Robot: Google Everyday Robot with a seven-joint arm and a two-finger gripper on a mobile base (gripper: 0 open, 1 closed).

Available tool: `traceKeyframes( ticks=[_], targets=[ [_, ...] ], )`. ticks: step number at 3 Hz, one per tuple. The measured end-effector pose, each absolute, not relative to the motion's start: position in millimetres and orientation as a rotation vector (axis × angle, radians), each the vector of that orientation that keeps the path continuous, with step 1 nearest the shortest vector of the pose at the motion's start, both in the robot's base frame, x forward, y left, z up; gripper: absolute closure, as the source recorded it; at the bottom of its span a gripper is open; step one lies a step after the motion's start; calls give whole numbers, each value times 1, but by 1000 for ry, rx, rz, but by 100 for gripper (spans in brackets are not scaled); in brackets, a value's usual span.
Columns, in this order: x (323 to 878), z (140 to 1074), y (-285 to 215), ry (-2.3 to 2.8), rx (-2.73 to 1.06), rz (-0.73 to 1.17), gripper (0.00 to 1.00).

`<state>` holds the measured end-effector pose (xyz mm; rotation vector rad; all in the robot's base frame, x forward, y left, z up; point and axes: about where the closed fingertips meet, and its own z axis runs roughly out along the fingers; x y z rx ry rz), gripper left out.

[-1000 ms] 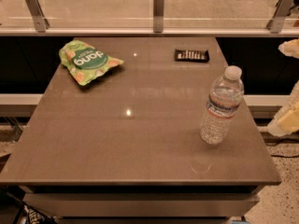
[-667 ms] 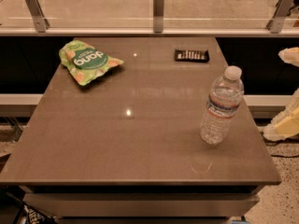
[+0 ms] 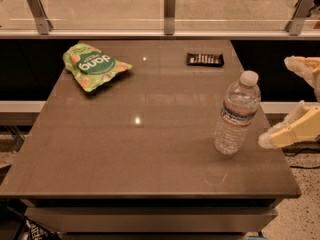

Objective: Move water bottle near green rice chip bag

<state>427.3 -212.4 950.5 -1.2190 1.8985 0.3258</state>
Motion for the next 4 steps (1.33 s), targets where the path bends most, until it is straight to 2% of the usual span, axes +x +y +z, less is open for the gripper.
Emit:
traceKeyframes(
  ticks=[4],
  targets=[
    [439,931,-180,1666,-1068,518,0]
  ],
)
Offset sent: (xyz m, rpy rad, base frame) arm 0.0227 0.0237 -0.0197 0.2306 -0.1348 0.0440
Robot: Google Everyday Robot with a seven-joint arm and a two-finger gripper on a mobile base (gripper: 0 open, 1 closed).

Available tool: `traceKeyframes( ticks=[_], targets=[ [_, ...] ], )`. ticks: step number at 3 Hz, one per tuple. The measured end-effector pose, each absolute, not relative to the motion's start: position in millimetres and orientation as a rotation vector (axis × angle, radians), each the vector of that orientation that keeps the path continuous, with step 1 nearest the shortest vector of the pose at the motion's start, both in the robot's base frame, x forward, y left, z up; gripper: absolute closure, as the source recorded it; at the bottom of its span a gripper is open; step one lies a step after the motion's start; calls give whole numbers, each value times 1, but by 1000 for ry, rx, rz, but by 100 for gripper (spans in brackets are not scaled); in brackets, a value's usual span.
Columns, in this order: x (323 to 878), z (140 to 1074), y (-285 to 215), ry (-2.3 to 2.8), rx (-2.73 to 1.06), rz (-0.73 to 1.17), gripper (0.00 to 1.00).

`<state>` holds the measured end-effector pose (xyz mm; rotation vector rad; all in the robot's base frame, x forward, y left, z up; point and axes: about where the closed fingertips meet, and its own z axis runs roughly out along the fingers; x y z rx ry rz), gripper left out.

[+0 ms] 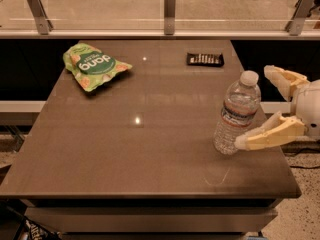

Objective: Move water bottle near green rice chip bag

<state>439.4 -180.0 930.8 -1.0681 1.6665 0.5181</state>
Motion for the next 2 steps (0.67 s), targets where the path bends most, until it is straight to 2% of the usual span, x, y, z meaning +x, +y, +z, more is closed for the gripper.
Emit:
traceKeyframes(
  ticks=[2],
  targets=[
    [453,925,-164,1637,-1041,612,0]
  ],
)
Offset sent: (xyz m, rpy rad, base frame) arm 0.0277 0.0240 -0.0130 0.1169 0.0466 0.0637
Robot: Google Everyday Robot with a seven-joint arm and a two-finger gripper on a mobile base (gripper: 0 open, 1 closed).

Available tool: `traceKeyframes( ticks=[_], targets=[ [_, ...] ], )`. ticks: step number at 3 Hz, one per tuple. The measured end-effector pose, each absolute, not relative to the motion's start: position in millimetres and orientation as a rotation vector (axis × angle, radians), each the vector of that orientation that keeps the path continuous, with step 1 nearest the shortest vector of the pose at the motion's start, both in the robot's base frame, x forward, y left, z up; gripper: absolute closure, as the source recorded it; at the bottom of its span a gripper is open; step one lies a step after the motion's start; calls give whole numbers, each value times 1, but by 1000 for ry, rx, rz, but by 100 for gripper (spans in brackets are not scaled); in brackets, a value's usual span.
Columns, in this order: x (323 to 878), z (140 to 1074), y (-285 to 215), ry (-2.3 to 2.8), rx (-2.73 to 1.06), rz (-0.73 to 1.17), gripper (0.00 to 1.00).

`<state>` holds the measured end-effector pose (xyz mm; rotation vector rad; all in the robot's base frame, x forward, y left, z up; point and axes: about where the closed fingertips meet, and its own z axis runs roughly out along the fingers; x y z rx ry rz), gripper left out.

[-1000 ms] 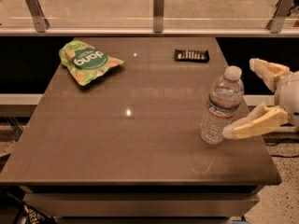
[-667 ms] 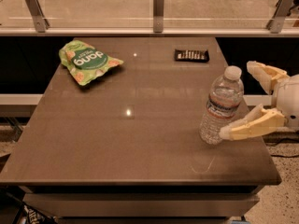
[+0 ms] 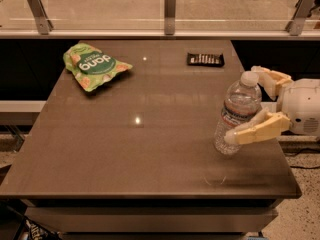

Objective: Move water bottle near green rice chip bag

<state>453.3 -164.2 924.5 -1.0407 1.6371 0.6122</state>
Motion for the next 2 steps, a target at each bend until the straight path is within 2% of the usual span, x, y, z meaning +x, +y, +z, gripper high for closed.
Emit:
traceKeyframes(
  ticks=[2],
  targets=[
    [452,928,-159,1632,-1052,609,41]
  ],
)
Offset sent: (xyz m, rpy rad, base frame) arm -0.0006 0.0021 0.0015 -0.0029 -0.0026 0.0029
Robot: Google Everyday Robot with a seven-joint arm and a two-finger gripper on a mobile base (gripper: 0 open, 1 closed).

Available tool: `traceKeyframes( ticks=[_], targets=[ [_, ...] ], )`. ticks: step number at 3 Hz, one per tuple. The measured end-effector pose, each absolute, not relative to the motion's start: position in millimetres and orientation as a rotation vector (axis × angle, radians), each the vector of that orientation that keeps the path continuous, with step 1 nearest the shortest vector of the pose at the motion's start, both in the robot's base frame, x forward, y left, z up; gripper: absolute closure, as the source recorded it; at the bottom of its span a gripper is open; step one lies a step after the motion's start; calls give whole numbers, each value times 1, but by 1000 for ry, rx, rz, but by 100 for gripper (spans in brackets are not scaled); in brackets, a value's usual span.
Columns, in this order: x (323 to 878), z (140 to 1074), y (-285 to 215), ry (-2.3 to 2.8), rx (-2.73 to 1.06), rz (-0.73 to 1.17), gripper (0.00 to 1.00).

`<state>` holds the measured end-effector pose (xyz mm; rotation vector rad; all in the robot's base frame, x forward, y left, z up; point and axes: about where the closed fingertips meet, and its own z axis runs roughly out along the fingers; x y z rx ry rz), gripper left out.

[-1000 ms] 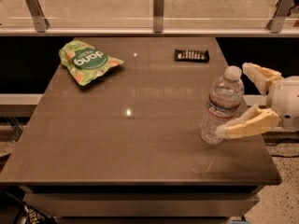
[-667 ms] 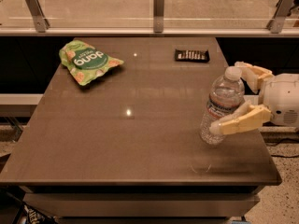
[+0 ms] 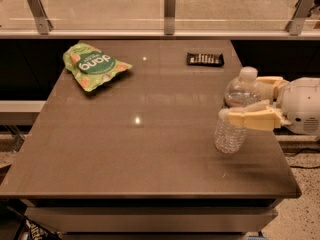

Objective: Move water bottle near green rice chip bag

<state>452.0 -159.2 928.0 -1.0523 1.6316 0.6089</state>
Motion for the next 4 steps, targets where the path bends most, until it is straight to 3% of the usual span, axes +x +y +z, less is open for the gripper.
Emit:
traceKeyframes(
  ticks=[2,3,4],
  targets=[
    [451,932,-154,1625,-1064,606,87],
    [450,933,-151,1623,-1070,605,100],
    [450,934,-151,1622,-1070,605,100]
  ],
)
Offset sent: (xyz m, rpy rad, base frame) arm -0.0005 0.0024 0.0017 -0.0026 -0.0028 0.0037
